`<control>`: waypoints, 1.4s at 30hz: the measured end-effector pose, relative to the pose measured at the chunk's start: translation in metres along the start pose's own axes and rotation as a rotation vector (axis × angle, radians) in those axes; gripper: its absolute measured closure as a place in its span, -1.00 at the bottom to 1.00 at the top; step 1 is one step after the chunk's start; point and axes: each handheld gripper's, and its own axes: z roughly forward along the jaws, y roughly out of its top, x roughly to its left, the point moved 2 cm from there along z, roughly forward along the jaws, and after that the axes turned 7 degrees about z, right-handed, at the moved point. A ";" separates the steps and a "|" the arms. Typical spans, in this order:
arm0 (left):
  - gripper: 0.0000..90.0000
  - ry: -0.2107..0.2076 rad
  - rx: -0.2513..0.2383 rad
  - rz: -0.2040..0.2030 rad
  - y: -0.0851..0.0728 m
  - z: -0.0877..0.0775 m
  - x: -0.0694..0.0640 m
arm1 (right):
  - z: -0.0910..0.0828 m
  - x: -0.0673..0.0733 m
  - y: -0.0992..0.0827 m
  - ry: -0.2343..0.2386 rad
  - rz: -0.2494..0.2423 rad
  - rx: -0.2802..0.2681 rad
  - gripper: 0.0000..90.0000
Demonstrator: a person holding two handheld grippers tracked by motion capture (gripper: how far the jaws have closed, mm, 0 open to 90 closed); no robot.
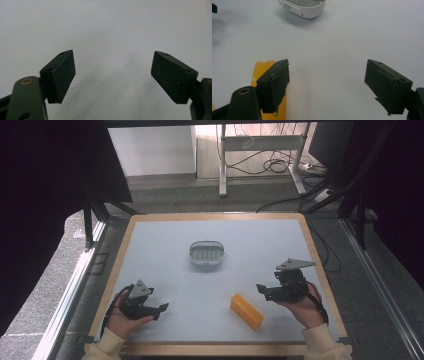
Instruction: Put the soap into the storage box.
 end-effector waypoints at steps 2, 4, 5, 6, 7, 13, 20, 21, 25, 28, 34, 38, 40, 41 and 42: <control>-0.57 -0.001 -0.003 0.002 0.000 0.000 0.000 | 0.000 0.004 0.004 -0.005 -0.008 0.016 -0.55; -0.57 -0.002 -0.004 0.003 0.000 -0.001 0.000 | 0.001 0.006 0.007 -0.011 -0.014 0.037 -0.54; -0.57 -0.002 -0.004 0.003 0.000 -0.001 0.000 | 0.002 0.007 0.008 -0.013 -0.026 0.059 -0.54; -0.57 -0.003 -0.006 0.002 0.000 -0.001 0.000 | 0.001 0.009 0.009 -0.010 -0.031 0.068 -0.54; -0.57 -0.003 -0.007 0.002 0.000 -0.001 0.001 | 0.001 0.011 0.009 -0.008 -0.032 0.072 -0.54; -0.57 -0.001 -0.008 0.002 0.000 -0.001 0.001 | 0.001 0.018 0.010 0.009 -0.057 0.069 -0.52; -0.57 0.000 -0.010 0.007 0.001 -0.001 -0.001 | -0.001 0.023 0.008 0.018 -0.084 0.061 -0.48; -0.57 0.000 -0.010 0.007 0.001 -0.001 -0.001 | -0.002 0.025 0.008 0.015 -0.093 0.054 -0.45; -0.57 0.001 -0.006 0.007 0.000 -0.001 -0.001 | -0.003 0.031 0.006 0.032 -0.119 0.064 -0.41; -0.57 0.001 -0.006 0.007 0.000 -0.001 0.000 | -0.002 0.036 0.005 0.037 -0.127 0.078 -0.40; -0.57 -0.003 -0.008 0.009 0.002 0.001 -0.003 | 0.000 0.046 0.005 0.055 -0.148 0.081 -0.37; -0.57 -0.001 -0.004 0.010 0.002 0.001 -0.002 | 0.003 0.054 0.004 0.067 -0.171 0.101 -0.35; -0.57 0.000 -0.005 0.006 0.002 0.001 -0.001 | 0.005 0.057 0.003 0.071 -0.175 0.115 -0.34; -0.57 0.001 -0.005 0.005 0.001 0.000 -0.001 | 0.006 0.058 0.002 0.074 -0.171 0.126 -0.32; -0.57 0.002 -0.006 0.005 0.001 0.000 0.000 | 0.008 0.059 0.001 0.074 -0.166 0.141 -0.32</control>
